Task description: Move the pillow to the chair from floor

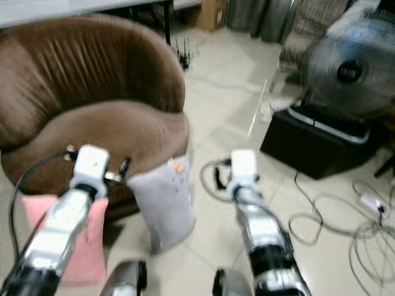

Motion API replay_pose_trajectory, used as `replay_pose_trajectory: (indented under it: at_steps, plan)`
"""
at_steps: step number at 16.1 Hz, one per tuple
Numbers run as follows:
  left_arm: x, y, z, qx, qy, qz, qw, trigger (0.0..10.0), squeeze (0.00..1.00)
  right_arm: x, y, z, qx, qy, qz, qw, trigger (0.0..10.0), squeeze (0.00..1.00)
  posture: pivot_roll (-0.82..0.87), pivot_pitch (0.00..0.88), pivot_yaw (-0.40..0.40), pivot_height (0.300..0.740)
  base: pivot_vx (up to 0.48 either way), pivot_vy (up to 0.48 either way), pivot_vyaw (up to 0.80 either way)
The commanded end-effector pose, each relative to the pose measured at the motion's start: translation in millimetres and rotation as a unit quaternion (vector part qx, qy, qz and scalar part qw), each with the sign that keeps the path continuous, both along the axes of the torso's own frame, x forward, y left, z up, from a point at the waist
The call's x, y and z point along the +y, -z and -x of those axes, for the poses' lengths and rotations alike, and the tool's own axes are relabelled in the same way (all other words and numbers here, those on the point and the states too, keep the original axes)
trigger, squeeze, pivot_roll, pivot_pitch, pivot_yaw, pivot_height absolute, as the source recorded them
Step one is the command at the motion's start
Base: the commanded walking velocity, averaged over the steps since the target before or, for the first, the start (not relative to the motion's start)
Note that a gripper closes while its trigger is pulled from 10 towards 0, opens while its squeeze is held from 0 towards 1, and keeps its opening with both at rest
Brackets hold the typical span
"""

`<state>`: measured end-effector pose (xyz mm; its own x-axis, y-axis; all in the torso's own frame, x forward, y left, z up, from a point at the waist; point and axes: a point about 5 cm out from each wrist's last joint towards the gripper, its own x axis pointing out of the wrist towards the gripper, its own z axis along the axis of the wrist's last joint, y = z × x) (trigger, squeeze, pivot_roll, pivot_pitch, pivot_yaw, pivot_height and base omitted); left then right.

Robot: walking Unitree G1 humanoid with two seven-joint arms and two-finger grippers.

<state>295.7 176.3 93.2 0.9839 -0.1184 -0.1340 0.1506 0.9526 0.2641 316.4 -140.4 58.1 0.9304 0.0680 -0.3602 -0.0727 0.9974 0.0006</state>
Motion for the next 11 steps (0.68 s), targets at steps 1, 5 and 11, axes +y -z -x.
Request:
replay_pose_trajectory:
  at_steps: [1,5,11]
  plan:
    - [-8.6,-2.7,0.0,-0.005,0.016,0.006,1.0,10.0,0.0,-13.4,-0.9,1.2,-0.005,0.017,0.009,1.0,10.0,0.0,0.1,0.0,-0.024,0.633,0.296,0.0,0.0]
    - [-10.4,-2.9,1.0,-0.005,0.02,0.008,1.0,10.0,0.0,-11.1,-2.0,0.7,-0.008,0.0,0.027,1.0,10.0,0.0,0.1,0.0,-0.027,0.633,0.343,0.0,0.0]
    - [-9.6,-2.0,2.3,-0.002,0.019,0.006,1.0,10.0,0.0,-13.3,0.8,2.4,-0.002,0.013,0.014,1.0,10.0,0.0,0.11,0.0,-0.024,0.633,0.372,0.0,0.36]
